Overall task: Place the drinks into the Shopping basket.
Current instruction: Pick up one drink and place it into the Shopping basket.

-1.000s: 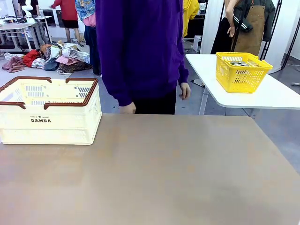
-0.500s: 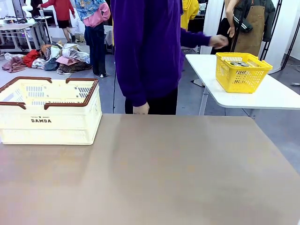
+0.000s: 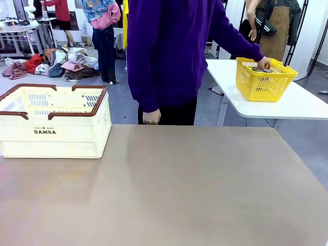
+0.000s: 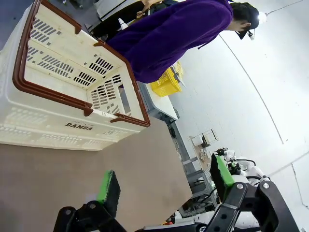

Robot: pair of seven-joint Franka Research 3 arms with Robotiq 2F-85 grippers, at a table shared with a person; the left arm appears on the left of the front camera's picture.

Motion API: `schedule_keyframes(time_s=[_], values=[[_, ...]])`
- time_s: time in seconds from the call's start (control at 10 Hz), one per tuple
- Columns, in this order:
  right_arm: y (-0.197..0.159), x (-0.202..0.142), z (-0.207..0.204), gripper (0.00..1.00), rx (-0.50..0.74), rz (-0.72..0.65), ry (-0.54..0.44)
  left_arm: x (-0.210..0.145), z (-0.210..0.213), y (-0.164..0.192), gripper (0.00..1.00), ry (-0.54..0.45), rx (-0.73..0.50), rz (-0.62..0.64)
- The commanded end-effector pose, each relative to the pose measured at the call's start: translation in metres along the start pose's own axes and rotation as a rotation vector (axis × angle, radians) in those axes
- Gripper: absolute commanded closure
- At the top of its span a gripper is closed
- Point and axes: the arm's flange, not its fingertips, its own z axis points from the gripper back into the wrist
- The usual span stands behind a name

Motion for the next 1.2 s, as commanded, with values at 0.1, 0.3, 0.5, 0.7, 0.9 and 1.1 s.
schedule_keyframes(time_s=[0.1, 0.3, 0.5, 0.7, 0.9, 1.1], values=[[0.0019, 0.0033, 0.0016, 0.00, 0.021, 0.028, -0.007, 0.0024, 0.0006, 0.0004, 0.00, -0.008, -0.018, -0.022], [0.0019, 0.0033, 0.0016, 0.00, 0.021, 0.028, -0.007, 0.0024, 0.0006, 0.0004, 0.00, -0.008, -0.018, -0.022], [0.0019, 0.0033, 0.0016, 0.00, 0.021, 0.028, -0.007, 0.0024, 0.0006, 0.0004, 0.00, -0.008, -0.018, -0.022], [0.0019, 0.0033, 0.0016, 0.00, 0.021, 0.028, -0.007, 0.0024, 0.0006, 0.0004, 0.00, -0.008, -0.018, -0.022], [0.0019, 0.0033, 0.0016, 0.00, 0.021, 0.028, -0.007, 0.0024, 0.0006, 0.0004, 0.00, -0.008, -0.018, -0.022], [0.0019, 0.0033, 0.0016, 0.00, 0.021, 0.028, -0.007, 0.0024, 0.0006, 0.0004, 0.00, -0.008, -0.018, -0.022]])
